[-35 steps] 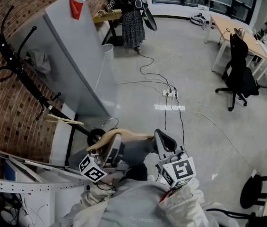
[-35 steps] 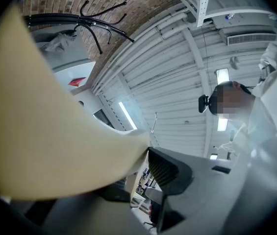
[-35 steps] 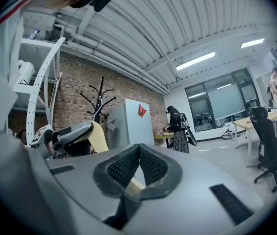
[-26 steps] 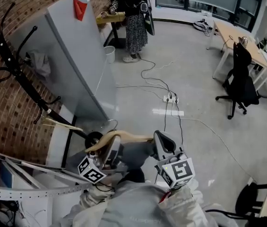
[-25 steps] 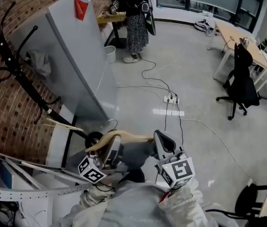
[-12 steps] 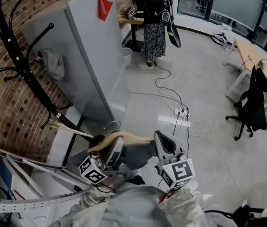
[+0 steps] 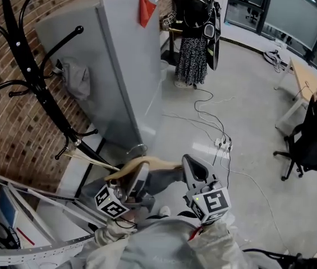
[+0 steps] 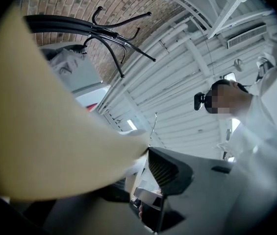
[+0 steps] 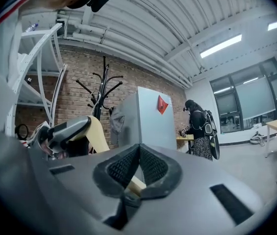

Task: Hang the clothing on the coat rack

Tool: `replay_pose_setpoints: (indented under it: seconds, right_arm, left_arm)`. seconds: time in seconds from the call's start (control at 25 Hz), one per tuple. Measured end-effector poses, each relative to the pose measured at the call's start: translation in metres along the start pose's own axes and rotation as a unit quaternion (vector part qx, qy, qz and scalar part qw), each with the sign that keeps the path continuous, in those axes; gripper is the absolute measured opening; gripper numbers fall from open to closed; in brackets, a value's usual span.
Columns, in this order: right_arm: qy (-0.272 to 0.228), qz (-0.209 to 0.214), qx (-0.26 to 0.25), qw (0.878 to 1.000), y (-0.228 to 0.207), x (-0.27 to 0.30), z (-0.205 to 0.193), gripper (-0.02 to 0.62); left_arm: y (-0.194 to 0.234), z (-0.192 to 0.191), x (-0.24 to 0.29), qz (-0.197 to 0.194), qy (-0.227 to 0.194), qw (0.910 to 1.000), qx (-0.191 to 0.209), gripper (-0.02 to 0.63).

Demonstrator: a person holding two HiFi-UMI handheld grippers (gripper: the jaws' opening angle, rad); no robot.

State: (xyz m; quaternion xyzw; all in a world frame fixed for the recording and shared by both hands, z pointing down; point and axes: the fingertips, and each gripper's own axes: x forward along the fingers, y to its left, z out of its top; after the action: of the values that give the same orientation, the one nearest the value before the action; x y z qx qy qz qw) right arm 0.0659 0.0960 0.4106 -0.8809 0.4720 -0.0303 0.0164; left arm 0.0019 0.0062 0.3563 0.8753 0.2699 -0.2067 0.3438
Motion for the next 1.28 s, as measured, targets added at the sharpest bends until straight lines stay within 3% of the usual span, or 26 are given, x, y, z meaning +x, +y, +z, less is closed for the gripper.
replay_pose_setpoints:
  seconds: [0.44, 0.72, 1.12, 1.28]
  right_arm:
    - [0.011, 0.079, 0.005, 0.997, 0.03, 0.066, -0.002, 0.025]
    - [0.011, 0.157, 0.003, 0.988, 0.042, 0.12, -0.001, 0.025]
    - [0.024, 0.275, -0.003, 0.961, 0.053, 0.198, 0.004, 0.025]
    - [0.028, 0.333, -0.001, 0.943, 0.056, 0.216, 0.0, 0.025]
  left_arm:
    - [0.035, 0.037, -0.02, 0.05, -0.038, 0.9976, 0.027, 0.104]
    - [0.06, 0.056, -0.023, 0.093, -0.07, 0.9912, 0.064, 0.104]
    - [0.105, 0.078, -0.012, 0.172, -0.121, 0.9695, 0.126, 0.104]
    - [0.115, 0.081, -0.007, 0.205, -0.144, 0.9566, 0.149, 0.104]
